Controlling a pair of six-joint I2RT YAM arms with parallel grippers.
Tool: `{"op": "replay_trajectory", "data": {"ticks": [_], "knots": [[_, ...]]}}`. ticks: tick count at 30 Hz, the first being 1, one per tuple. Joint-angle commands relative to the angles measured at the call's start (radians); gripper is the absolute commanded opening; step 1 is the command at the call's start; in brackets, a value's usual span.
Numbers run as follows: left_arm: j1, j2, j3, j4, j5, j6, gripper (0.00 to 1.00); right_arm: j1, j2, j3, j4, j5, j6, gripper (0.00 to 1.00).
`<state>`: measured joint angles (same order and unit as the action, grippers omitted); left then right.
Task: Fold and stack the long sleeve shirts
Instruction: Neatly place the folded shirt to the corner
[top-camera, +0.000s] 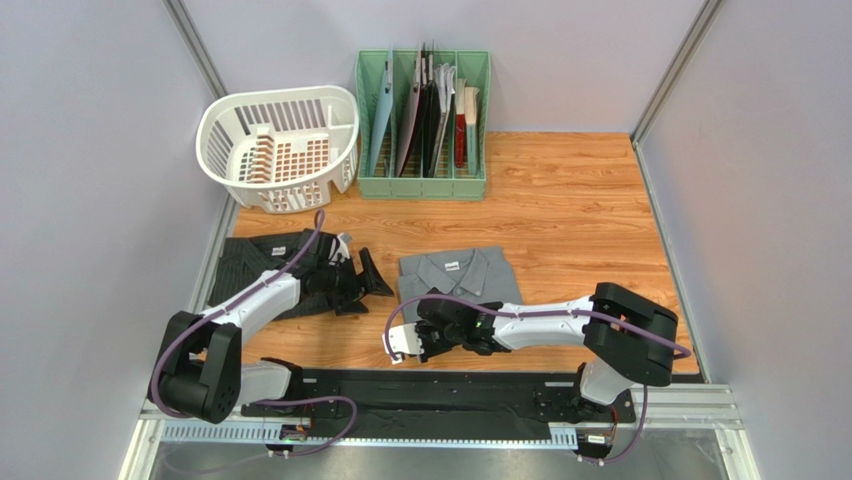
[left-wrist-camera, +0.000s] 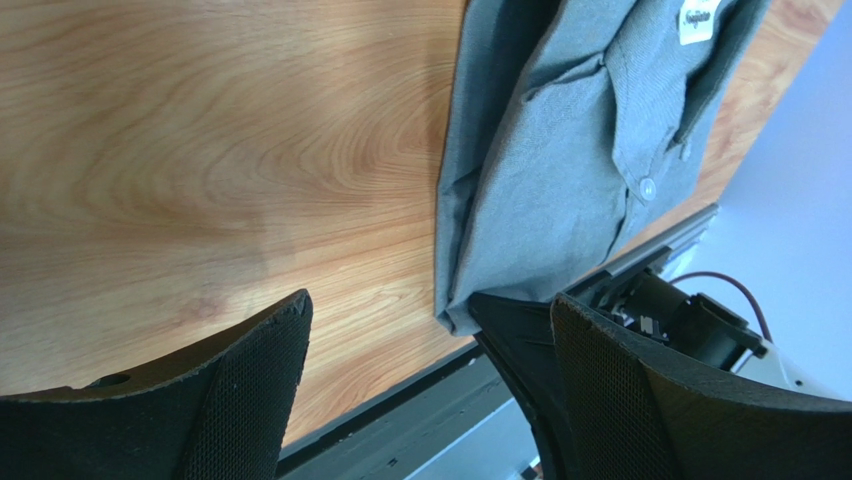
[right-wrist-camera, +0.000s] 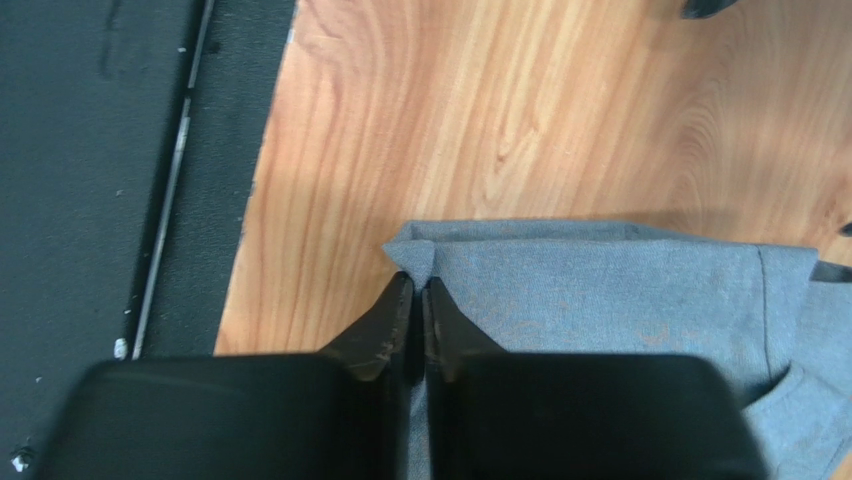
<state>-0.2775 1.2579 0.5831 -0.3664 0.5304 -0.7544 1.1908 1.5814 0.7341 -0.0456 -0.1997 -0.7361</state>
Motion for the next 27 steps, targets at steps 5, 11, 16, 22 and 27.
{"op": "replay_trajectory", "data": {"ticks": [5, 11, 16, 22, 27], "knots": [[-0.042, 0.083, -0.022, 0.204, 0.138, -0.083, 0.94, -0.026, -0.060, 0.036, 0.055, 0.089, 0.017, 0.00], [-0.069, 0.176, 0.004, 0.337, 0.181, -0.155, 0.92, -0.040, -0.135, 0.076, 0.009, 0.077, 0.056, 0.00], [-0.084, 0.233, 0.043, 0.401, 0.181, -0.194, 0.91, -0.042, -0.152, 0.113, -0.013, 0.069, 0.073, 0.00], [-0.109, 0.300, 0.044, 0.494, 0.171, -0.252, 0.88, -0.042, -0.152, 0.111, -0.004, 0.077, 0.066, 0.00], [-0.118, 0.334, 0.063, 0.480, 0.154, -0.264, 0.77, -0.043, -0.147, 0.140, 0.004, 0.097, 0.087, 0.00]]}}
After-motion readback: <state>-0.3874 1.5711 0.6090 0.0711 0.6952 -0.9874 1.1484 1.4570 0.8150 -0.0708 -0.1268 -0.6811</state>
